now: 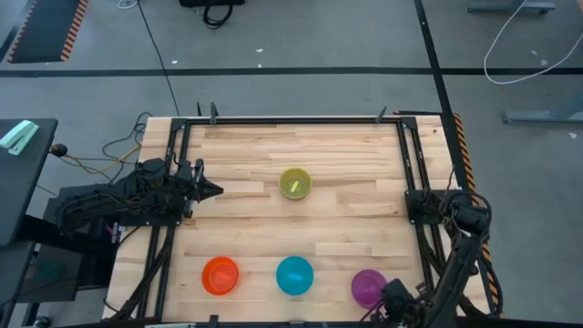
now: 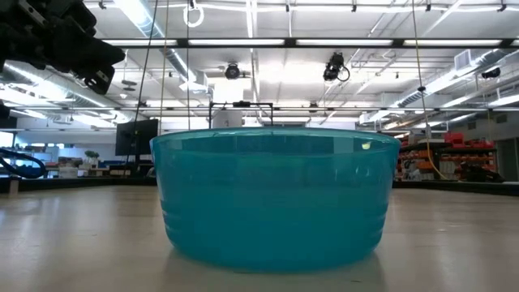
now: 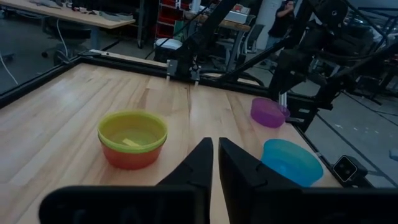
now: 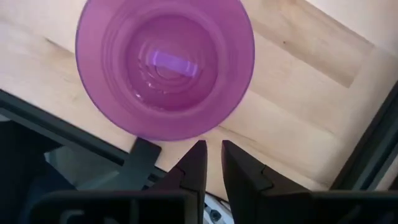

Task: Nest bowls inside each other
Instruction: Stack the violet bowl on top of the yellow bowl

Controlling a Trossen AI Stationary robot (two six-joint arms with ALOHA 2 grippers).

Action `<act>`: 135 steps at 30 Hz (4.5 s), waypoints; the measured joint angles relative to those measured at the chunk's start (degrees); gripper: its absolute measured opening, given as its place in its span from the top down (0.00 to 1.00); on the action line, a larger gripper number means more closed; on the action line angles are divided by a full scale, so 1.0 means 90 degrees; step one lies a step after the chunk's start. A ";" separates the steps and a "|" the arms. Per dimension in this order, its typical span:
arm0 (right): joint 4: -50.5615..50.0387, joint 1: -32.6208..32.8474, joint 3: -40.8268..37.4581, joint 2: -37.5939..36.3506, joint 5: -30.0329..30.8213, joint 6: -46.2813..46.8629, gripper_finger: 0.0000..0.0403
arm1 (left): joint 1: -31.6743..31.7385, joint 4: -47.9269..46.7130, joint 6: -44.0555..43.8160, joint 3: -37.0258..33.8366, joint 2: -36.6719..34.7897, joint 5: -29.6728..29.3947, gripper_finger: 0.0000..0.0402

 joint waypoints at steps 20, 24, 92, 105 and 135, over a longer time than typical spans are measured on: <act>0.1233 -0.0099 -0.1602 -0.0474 0.0046 0.0089 0.86 | 0.0000 0.0002 0.0005 0.0000 0.0000 0.0000 0.90; 0.1273 -0.0219 -0.1862 -0.0926 0.0117 0.0044 0.86 | 0.0000 0.0002 0.0002 -0.0002 0.0000 0.0000 0.90; 0.2847 -0.0831 -0.3208 -0.1797 0.0508 -0.1337 0.86 | -0.0001 -0.0138 -0.0056 -0.0002 0.0000 0.0000 0.89; 0.3151 -0.0831 -0.3400 -0.1795 0.0505 -0.1320 0.86 | -0.0002 -0.0139 -0.0146 -0.0002 -0.0002 0.0000 0.88; 0.4276 -0.0988 -0.4158 -0.1787 0.0418 -0.1534 0.90 | 0.0000 -0.0141 -0.0124 -0.0002 0.0000 0.0002 0.89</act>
